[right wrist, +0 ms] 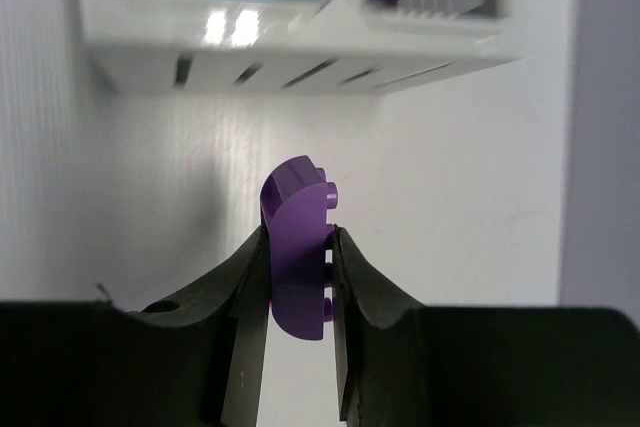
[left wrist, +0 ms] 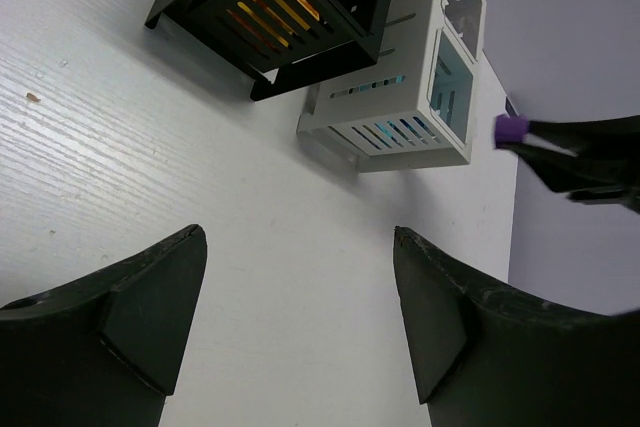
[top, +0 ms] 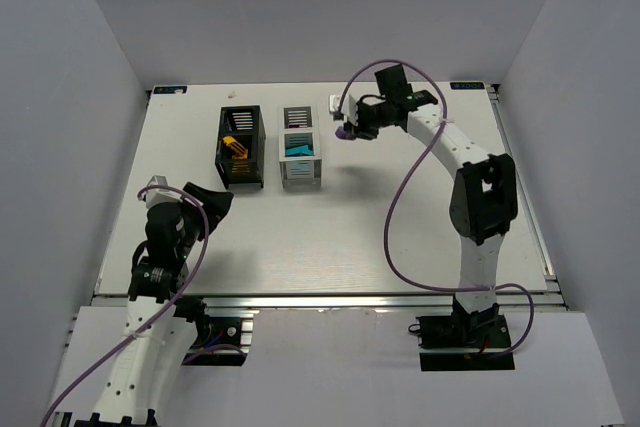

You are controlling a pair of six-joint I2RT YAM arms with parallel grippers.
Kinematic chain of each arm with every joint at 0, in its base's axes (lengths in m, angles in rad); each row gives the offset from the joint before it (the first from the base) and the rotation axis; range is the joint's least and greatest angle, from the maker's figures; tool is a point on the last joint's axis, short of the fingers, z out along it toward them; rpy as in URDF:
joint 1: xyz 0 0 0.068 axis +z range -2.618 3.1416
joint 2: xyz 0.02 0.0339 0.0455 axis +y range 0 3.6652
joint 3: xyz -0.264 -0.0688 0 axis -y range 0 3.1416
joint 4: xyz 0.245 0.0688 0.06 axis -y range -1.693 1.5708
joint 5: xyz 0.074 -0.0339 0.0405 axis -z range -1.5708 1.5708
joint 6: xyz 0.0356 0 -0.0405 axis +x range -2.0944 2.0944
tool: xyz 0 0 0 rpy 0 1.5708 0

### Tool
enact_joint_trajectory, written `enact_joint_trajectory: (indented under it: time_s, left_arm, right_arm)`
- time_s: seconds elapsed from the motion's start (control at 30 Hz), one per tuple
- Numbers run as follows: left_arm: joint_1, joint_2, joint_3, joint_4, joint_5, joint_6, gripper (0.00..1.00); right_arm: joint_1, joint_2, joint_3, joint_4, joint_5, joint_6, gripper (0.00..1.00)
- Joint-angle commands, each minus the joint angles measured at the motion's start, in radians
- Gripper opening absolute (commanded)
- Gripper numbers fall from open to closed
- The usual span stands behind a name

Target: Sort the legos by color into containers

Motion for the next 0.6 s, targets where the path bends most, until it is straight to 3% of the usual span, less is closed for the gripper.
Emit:
enact_joint_trajectory:
  time_s: [0.0,0.07,0.27,0.4,0.57]
  left_arm:
    - [0.005,0.006,-0.011,0.039,0.019,-0.002,0.84]
    - [0.005,0.003,-0.011,0.04,0.022,-0.002,0.84]
    - [0.006,-0.018,-0.012,0.025,0.019,-0.005,0.84]
    - [0.005,-0.038,-0.02,0.017,0.019,-0.016,0.84]
    - [0.006,-0.049,-0.018,0.006,0.014,-0.022,0.84]
  right_arm:
    - [-0.004,-0.091,0.044,0.236,-0.104,0.302,0.0]
    - [0.007,-0.096,0.044,0.325,-0.113,0.473,0.0]
    - [0.073,-0.042,0.099,0.548,-0.015,0.785,0.0]
    - [0.1,0.031,0.148,0.654,0.043,0.931,0.0]
    - [0.125,0.09,0.183,0.738,0.045,0.993,0.0]
